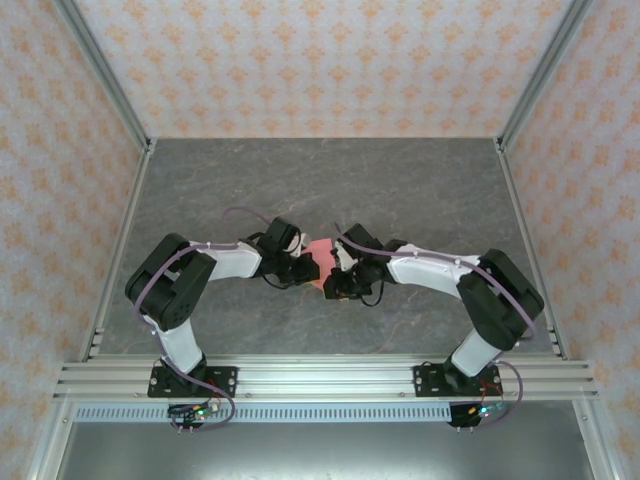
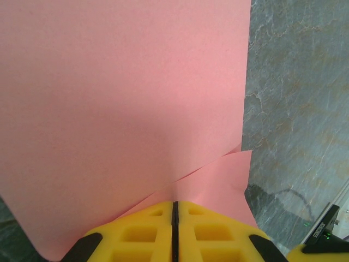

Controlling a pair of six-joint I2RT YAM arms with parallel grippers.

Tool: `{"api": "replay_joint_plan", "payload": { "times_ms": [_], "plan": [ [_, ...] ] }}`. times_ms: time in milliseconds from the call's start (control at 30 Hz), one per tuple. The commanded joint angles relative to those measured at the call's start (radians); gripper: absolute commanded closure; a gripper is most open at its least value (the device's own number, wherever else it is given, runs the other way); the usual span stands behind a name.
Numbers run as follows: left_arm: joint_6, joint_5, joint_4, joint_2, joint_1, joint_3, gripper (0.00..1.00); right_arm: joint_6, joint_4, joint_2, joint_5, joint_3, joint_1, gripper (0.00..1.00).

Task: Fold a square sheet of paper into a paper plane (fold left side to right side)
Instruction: Third fold the triangle at the center of the table.

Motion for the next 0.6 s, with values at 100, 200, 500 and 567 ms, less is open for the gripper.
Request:
{"api": "replay_joint_plan", "payload": {
  "times_ms": [100,200,500,567],
  "plan": [
    [-0.002,-0.067,-0.058,-0.016,-0.007,-0.03,0.9,0.018,0.01,0.032,0.038,0.039,-0.002,0.74],
    [0.0,-0.067,-0.061,-0.017,-0.008,-0.03,0.9,0.021,0.01,0.038,0.046,0.031,-0.002,0.74],
    [0.004,-0.068,-0.068,-0.016,-0.008,-0.023,0.9,0.059,0.044,0.05,0.052,-0.007,-0.014,0.75],
    [0.006,-0.069,-0.072,-0.015,-0.009,-0.02,0.9,0.062,0.042,0.056,0.051,-0.008,-0.014,0.76]
  ]
}}
